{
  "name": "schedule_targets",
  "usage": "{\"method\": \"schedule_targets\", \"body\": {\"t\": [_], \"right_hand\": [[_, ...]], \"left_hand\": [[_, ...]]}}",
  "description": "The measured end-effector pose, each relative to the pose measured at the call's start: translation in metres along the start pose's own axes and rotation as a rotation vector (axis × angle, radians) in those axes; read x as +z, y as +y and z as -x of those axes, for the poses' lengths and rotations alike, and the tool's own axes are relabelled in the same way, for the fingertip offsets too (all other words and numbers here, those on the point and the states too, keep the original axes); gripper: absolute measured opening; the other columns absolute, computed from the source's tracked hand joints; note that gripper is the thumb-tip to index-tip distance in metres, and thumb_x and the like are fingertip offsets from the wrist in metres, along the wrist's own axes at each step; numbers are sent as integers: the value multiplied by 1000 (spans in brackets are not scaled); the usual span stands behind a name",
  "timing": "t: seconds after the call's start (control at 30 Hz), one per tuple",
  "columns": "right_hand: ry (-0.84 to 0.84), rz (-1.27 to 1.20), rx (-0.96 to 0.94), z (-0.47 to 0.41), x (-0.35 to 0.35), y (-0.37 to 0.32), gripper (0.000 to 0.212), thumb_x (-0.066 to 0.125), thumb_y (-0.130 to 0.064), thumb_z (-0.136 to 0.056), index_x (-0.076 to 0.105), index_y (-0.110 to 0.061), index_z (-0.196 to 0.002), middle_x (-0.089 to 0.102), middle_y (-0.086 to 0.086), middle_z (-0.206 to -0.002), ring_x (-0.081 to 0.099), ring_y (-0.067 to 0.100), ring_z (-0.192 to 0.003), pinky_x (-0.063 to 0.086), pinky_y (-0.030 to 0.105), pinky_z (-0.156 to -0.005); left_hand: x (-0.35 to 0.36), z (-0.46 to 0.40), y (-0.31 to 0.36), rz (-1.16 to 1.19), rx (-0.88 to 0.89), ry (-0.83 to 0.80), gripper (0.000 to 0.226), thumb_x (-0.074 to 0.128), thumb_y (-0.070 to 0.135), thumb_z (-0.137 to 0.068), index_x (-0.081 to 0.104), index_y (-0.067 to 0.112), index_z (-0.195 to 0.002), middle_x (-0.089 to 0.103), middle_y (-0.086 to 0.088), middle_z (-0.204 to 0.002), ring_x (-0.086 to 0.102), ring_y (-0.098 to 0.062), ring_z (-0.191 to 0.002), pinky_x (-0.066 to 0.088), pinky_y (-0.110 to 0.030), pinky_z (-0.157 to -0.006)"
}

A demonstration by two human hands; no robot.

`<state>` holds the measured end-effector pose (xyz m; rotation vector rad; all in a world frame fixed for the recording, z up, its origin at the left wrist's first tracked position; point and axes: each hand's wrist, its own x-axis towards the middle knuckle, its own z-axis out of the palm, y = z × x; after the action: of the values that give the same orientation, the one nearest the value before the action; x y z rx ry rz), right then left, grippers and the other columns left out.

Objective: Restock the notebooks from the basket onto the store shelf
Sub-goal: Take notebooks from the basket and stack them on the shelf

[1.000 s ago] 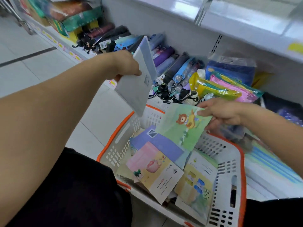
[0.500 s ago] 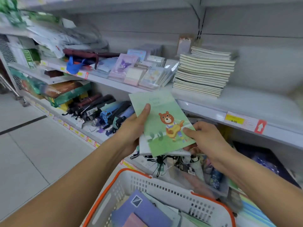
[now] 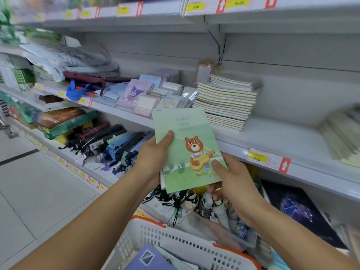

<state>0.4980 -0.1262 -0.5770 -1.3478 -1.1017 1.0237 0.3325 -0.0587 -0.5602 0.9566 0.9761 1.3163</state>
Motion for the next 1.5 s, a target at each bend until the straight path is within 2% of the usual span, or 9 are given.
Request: {"method": "schedule_targets", "body": {"t": [0.1,0.27,0.37,0.5,0.67,0.87,1.1,1.23,1.5], "right_hand": [[0,34,-30,1,1,2,13,46,-22,-105,58,-20,-108,68,10,-78,51,15,-47,39,27,-42],[73,53,-58,-2,2,8,8,46,-28,-104,55,-27,-103,72,0,-92,54,8,-55,41,28,-56],[125,-1,-92,-6,3,11,8,46,-27,-105,54,-24,-104,72,4,-98,55,0,-52,42,20,-50],[204,-49,-123,-10,-1,9,8,46,-32,-104,53,-27,-104,73,4,-99,67,19,-69,45,30,-47],[180,47,-153,-10,-2,6,7,45,-36,-103,50,-30,-104,72,1,-101,62,16,-65,39,25,-49],[-11,-159,-114,-7,-11,-16,13,43,-20,-106,53,-21,-114,68,7,-84,38,11,-46,30,22,-40],[-138,-193,-80,-6,-23,-36,18,42,-16,-106,53,-19,-120,73,12,-99,61,22,-49,43,24,-36],[27,-413,-112,-26,-42,-68,17,42,-6,-104,55,-5,-115,71,18,-76,57,12,-42,46,19,-38],[195,-497,-31,-183,-84,-181,31,31,4,-105,45,6,-132,46,28,-134,68,31,-54,51,21,-38]], "left_hand": [[6,2,7,-1,-9,27,21,61,31,-95,70,12,-93,77,-2,-77,73,-17,-62,59,-32,-51],[12,0,13,-87,11,144,34,66,42,-89,72,10,-86,76,-4,-81,72,-22,-72,61,-39,-69],[18,5,15,-181,62,83,33,56,52,-92,68,21,-93,72,7,-83,67,-9,-69,52,-24,-52],[20,9,4,-328,123,-123,30,65,31,-92,51,23,-117,68,3,-111,69,-14,-89,55,-29,-57],[17,9,-1,-358,208,-108,12,56,20,-98,49,19,-107,64,-10,-103,64,-23,-65,41,-25,-36],[14,1,9,-247,198,-181,25,54,15,-99,47,13,-123,63,-18,-111,58,-15,-51,38,-24,-35],[24,1,21,-224,235,-231,28,51,17,-101,48,20,-128,66,-12,-114,63,-13,-58,41,-24,-34],[31,-4,45,-66,107,-361,38,54,40,-94,47,27,-129,67,1,-118,73,-22,-90,61,-36,-62],[24,-25,56,-42,106,-212,25,54,38,-97,55,25,-118,71,-5,-111,73,-24,-91,56,-35,-66]]}}
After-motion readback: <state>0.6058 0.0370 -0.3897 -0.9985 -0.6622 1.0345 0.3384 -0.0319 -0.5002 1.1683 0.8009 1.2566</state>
